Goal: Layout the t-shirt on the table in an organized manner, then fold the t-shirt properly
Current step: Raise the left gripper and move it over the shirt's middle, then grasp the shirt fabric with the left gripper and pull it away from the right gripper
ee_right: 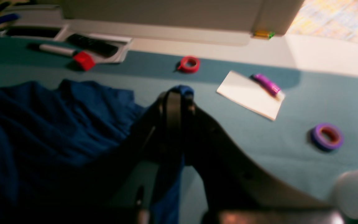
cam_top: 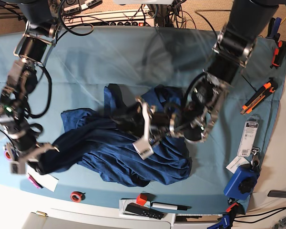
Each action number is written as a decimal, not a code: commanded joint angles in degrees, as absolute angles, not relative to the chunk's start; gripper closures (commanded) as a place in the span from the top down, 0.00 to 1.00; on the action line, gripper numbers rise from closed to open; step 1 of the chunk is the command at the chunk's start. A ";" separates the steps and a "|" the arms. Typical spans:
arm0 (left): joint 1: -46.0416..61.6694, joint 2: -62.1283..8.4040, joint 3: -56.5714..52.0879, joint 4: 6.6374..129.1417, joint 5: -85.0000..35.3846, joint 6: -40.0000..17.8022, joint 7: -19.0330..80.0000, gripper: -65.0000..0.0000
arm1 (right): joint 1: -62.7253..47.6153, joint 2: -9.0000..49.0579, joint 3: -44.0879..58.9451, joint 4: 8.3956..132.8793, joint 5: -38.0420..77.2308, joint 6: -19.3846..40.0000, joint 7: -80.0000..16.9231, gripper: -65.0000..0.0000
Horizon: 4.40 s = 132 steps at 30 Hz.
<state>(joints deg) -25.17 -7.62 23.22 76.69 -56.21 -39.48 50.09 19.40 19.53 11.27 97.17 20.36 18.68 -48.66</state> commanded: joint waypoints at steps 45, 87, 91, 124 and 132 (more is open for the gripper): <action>-27.70 9.00 39.20 55.31 -8.45 -18.46 13.69 0.57 | 36.99 14.13 6.00 83.53 11.94 10.94 -41.58 0.00; -29.69 9.00 39.57 48.56 -3.20 -20.62 7.01 0.00 | 36.97 14.15 6.00 83.53 8.32 10.94 -41.98 0.00; -29.50 9.00 39.57 54.65 -6.61 -20.71 13.72 0.00 | 36.97 14.17 6.00 83.53 5.61 10.92 -42.09 0.00; -28.64 -32.40 39.57 91.85 -31.79 -36.12 49.10 0.00 | 36.95 18.11 6.09 83.53 4.64 10.90 -46.61 0.00; -29.63 -40.62 39.57 98.13 -32.21 -40.00 48.82 0.00 | 36.95 18.11 6.09 83.53 4.64 10.92 -46.89 0.00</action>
<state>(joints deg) -27.99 -40.05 40.07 97.27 -31.81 -40.14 49.50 34.76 17.28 5.91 82.50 4.51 11.33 -48.82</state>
